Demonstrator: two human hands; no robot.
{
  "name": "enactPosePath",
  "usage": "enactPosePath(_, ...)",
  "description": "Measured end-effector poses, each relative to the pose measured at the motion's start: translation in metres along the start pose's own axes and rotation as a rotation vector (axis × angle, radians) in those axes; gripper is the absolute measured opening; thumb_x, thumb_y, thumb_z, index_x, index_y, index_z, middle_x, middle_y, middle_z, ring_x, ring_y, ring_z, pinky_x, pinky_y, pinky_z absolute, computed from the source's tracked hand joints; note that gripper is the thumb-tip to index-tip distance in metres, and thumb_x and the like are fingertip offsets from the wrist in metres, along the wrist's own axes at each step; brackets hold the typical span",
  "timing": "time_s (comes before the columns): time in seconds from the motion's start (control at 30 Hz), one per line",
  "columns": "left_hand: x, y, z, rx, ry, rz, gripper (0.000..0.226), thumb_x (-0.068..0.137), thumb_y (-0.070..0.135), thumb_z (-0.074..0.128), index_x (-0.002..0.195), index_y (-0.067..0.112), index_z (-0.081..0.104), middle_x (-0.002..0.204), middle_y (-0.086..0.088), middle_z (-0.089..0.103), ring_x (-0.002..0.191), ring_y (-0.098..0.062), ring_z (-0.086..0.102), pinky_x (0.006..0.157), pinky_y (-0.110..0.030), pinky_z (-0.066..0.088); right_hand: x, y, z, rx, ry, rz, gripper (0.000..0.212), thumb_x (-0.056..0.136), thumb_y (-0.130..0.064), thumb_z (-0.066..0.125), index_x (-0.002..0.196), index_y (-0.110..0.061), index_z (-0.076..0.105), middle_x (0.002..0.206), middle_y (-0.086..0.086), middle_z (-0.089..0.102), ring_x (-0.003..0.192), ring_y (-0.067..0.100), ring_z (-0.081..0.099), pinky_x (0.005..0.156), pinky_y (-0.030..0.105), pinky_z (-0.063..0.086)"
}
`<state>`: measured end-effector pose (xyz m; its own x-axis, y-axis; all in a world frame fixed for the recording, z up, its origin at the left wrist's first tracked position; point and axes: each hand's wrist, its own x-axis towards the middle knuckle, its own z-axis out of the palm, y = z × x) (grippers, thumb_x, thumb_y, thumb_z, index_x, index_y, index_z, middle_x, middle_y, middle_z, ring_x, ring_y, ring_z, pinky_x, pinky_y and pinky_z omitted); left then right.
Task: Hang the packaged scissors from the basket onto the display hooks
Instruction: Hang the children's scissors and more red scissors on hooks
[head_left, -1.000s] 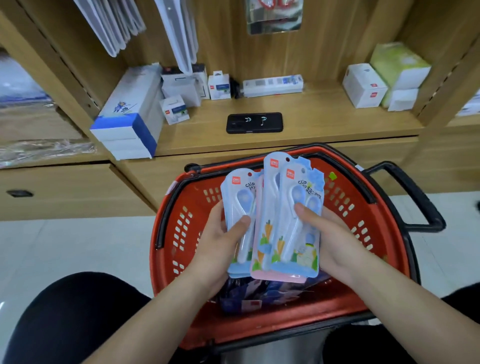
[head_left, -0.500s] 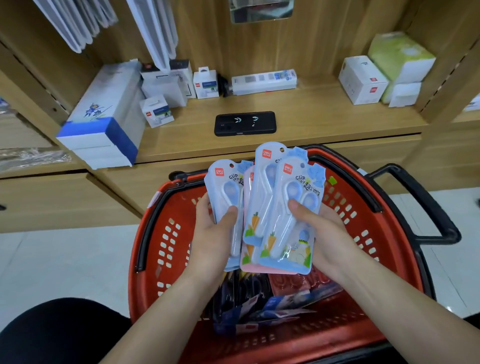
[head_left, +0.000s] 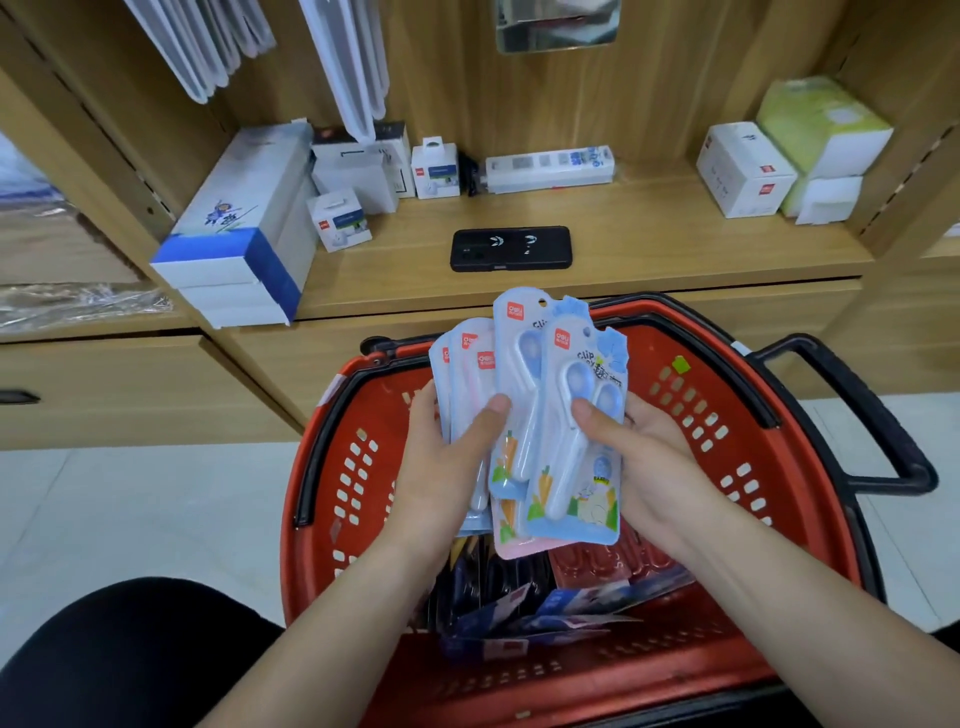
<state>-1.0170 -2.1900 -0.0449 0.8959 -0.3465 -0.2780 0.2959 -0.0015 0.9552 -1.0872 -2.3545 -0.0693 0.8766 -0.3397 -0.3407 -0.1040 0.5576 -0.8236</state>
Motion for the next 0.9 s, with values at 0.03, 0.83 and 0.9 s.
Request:
enactPosePath(0.03,-0.001,0.0,0.002,0.002,-0.014,0.003,0.038,0.09,0.027,0.076,0.121,0.037,0.056,0.116,0.008,0.075,0.104,-0.015,0.076,0.085,-0.035,0.063,-0.001,-0.001,0.003,-0.008,-0.01,-0.002,0.043,0.087,-0.014,0.069,0.129,-0.006,0.063,0.123,0.014,0.073,0.113,0.034,0.071,0.095,0.05,0.056)
enactPosePath(0.83,-0.035,0.056,0.018,0.079,-0.091,0.15,0.068,0.072,0.009,0.093,0.127,0.03,0.059,0.114,0.007,0.077,0.103,-0.015,0.076,0.084,-0.035,0.063,-0.057,-0.058,0.014,-0.086,0.144,-0.205,0.049,0.075,-0.03,0.079,0.12,-0.012,0.071,0.113,0.009,0.078,0.102,0.033,0.075,0.092,0.057,0.058)
enactPosePath(0.9,-0.037,0.067,0.025,0.104,-0.091,0.2,0.066,0.073,0.007,0.091,0.127,0.03,0.059,0.114,0.008,0.077,0.102,-0.011,0.075,0.081,-0.029,0.062,-0.063,-0.068,0.015,-0.128,0.168,-0.226,0.052,0.074,-0.037,0.079,0.122,-0.017,0.07,0.113,0.005,0.078,0.103,0.029,0.075,0.095,0.056,0.057)
